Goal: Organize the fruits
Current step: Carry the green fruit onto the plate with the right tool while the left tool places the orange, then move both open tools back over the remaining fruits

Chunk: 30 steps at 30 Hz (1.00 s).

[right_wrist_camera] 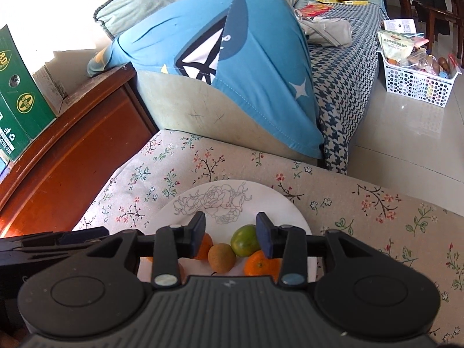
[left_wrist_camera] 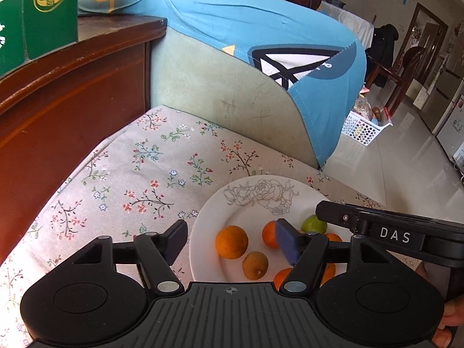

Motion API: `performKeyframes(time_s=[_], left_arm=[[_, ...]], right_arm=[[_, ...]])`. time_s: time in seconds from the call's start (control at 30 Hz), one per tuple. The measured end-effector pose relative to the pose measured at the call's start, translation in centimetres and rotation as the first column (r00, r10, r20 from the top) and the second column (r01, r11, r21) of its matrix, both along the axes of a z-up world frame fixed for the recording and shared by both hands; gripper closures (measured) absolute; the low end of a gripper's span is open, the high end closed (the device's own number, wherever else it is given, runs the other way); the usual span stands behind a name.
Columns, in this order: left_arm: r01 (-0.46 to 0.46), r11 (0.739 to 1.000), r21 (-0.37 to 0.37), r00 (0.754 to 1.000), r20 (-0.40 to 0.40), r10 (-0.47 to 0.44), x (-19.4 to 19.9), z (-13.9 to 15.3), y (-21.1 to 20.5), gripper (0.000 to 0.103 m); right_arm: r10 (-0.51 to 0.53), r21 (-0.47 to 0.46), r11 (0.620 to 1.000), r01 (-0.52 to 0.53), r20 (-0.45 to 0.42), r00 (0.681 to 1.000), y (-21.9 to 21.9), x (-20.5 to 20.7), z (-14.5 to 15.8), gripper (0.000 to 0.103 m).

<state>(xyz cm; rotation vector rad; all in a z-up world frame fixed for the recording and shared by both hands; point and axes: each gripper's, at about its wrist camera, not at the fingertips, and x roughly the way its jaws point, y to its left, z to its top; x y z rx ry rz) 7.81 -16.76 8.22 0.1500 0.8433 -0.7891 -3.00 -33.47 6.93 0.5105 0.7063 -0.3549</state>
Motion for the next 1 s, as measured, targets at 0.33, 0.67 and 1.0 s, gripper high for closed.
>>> performKeyframes(time_s=[0.33,0.67,1.0], left_arm=[[-0.027,1.000,-0.016,0.999,0.039,0.028,-2.0,2.3,3.8,0.030],[-0.064,0.997,-0.050,0.997,0.037,0.066,-3.7,3.3,7.5,0.026],[-0.082,0.997,0.005,0.996,0.041,0.082,-6.0,2.2,9.5,0.025]], right_arm=[[0.037,-0.024,0.999,-0.037,0.011,0.999,2.5,-2.1,1.4,0.061],[0.102,-0.009,0.995,-0.101,0.033,0.994,5.6,-4.8,2.1,0.061],[0.180,0.002,0.984,-0.180,-0.004,0.984,8.8,-7.1,0.7,0.061]])
